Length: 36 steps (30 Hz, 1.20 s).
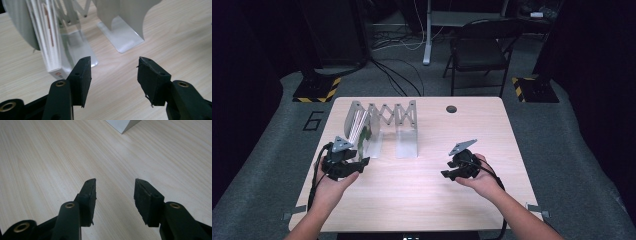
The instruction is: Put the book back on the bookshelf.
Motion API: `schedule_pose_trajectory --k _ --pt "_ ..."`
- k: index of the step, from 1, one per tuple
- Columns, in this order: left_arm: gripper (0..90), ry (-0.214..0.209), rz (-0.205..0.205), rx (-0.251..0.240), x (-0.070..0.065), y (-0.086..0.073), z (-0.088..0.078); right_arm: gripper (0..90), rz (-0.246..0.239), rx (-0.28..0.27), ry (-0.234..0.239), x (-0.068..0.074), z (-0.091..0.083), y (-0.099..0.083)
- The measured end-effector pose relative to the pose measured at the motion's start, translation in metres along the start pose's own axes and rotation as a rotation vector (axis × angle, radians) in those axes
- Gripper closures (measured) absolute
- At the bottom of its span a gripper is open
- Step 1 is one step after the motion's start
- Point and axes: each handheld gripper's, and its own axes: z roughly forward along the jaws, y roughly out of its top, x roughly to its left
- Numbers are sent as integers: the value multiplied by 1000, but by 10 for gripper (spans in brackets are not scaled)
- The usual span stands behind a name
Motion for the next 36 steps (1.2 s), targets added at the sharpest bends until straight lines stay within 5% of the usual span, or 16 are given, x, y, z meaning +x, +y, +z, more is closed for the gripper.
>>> schedule_pose_trajectory --k 16,23,36 --pt "449 -117 110 12 -21 -42 22 525 4 -15 -1 9 1 -8" --pt "450 -134 79 12 -21 -57 29 524 12 -7 -9 12 3 -13" --pt "450 -152 91 23 -19 -75 41 522 44 -52 -9 18 6 -24"
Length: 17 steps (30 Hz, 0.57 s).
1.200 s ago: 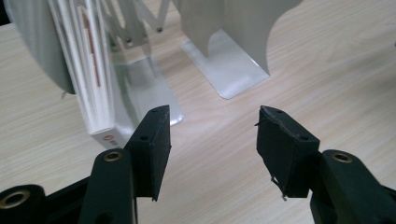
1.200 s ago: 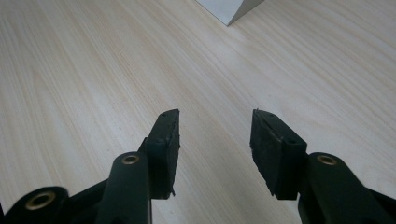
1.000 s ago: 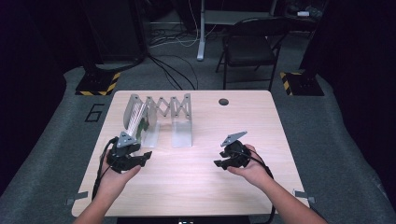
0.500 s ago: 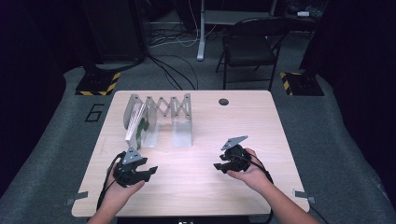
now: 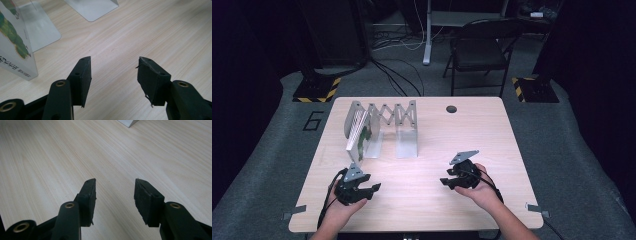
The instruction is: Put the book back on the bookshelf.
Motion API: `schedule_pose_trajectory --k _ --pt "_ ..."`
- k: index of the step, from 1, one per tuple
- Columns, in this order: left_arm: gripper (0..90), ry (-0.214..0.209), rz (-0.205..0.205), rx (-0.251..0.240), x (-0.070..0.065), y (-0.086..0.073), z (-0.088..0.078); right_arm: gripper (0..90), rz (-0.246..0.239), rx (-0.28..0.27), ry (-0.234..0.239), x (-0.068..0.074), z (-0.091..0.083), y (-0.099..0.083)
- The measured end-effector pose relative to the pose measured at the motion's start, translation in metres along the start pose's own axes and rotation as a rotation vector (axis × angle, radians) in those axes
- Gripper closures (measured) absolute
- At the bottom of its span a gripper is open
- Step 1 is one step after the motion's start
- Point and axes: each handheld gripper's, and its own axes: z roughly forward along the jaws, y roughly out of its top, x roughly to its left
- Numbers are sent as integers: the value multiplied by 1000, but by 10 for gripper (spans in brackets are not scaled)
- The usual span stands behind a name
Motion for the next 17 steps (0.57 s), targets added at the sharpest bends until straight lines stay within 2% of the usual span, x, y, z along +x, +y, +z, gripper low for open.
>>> schedule_pose_trajectory --k 2,7,8,9,11,12,13,17 --pt "450 6 -1 -2 1 -1 1 522 -8 11 0 -2 0 -2" --pt "450 2 -18 6 4 -5 4 522 30 8 3 -2 3 -8" --pt "450 11 -24 -5 4 -6 5 522 38 11 -1 -1 3 -9" --pt "450 5 -20 4 5 -6 5 522 16 10 -11 -2 3 -9" --pt "450 4 -23 7 5 -7 7 522 31 -2 -19 -1 4 -10" --pt "450 2 -24 13 6 -8 8 522 21 -1 -14 -2 3 -10" --pt "450 -1 -29 18 6 -9 9 522 40 -13 -19 -1 3 -11" --pt "453 8 -23 15 4 -9 10 522 35 -25 -22 -3 3 -15"
